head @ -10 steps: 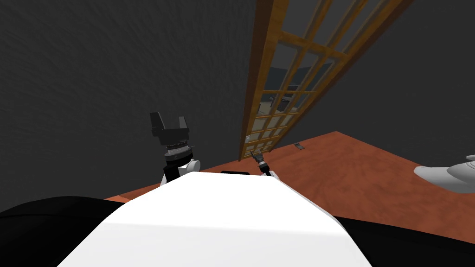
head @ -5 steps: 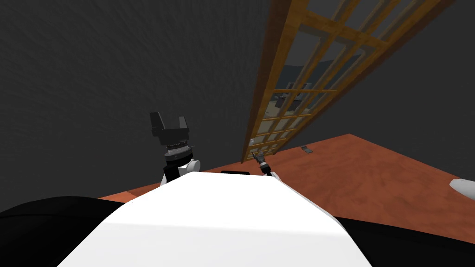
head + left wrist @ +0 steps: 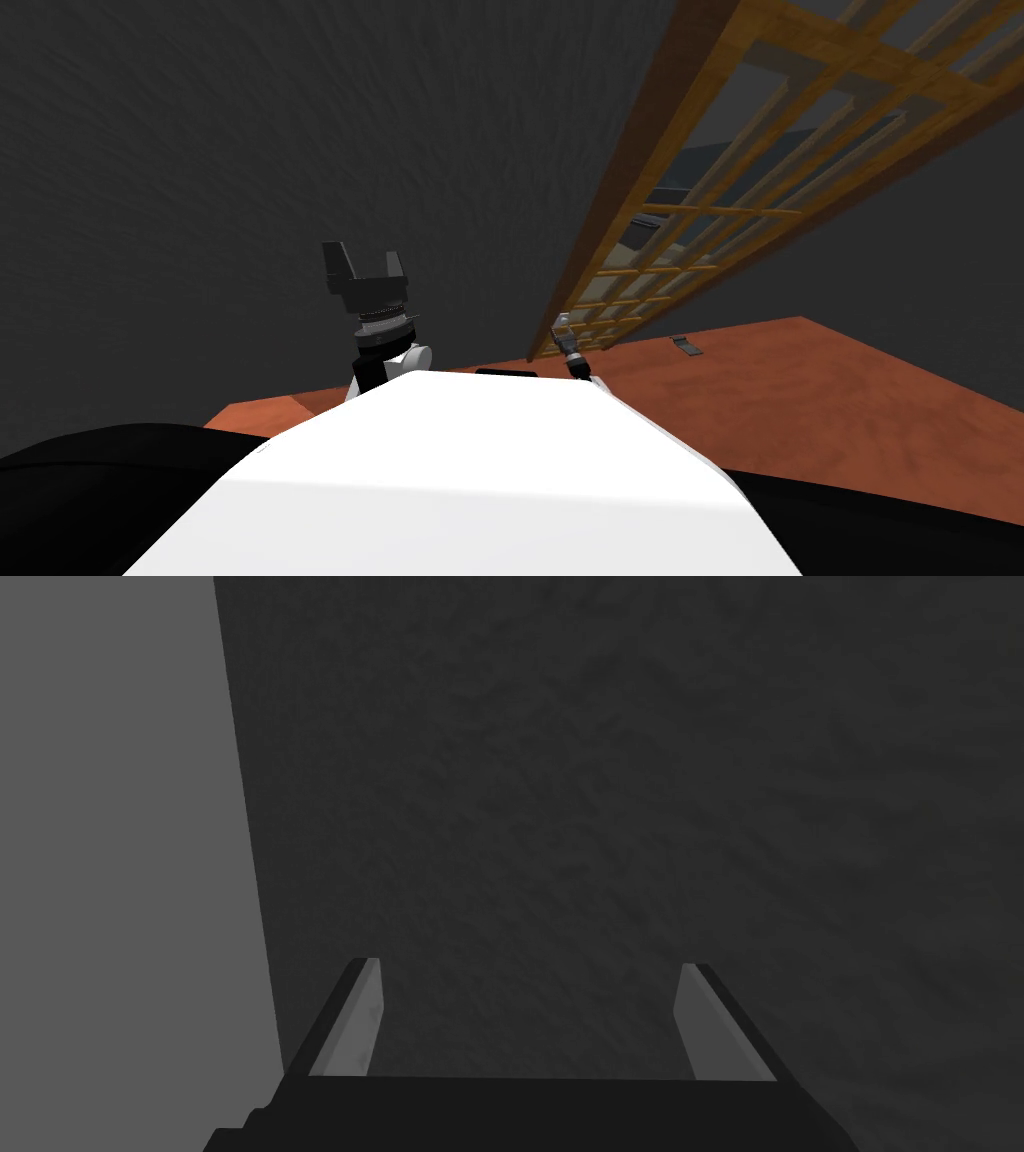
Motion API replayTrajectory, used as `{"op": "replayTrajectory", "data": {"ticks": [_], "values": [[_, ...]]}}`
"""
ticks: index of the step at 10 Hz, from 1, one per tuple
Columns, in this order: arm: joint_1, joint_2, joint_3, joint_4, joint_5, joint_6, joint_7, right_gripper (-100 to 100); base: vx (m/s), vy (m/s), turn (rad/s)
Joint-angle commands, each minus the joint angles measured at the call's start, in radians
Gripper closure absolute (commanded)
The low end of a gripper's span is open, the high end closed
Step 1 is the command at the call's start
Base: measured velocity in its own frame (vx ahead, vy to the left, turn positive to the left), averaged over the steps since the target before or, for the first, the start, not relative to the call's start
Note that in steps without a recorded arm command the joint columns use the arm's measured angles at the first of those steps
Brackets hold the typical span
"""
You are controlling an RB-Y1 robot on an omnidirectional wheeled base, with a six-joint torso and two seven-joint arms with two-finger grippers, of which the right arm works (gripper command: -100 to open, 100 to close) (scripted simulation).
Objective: Pull the door open
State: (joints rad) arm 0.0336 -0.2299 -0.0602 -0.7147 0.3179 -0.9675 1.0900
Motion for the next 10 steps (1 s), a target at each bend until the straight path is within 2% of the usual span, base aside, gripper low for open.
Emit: {"op": "replayTrajectory", "data": {"ticks": [1, 3, 4, 5, 10], "values": [[0.006, 0.002, -0.037, 0.004, 0.008, -0.001, -0.004, -100, 0.199, -0.027, 0.163], [0.012, 0.003, -0.067, 0.007, 0.014, -0.003, -0.007, -100, 0.137, -0.061, 0.083], [0.025, 0.007, -0.052, 0.023, 0.014, -0.015, -0.006, -100, 0.012, -0.017, 0.005], [0.025, 0.007, -0.052, 0.023, 0.014, -0.015, -0.006, 100, -0.021, 0.007, -0.023], [0.025, 0.007, -0.052, 0.023, 0.014, -0.015, -0.006, 100, -0.004, -0.004, -0.006]]}}
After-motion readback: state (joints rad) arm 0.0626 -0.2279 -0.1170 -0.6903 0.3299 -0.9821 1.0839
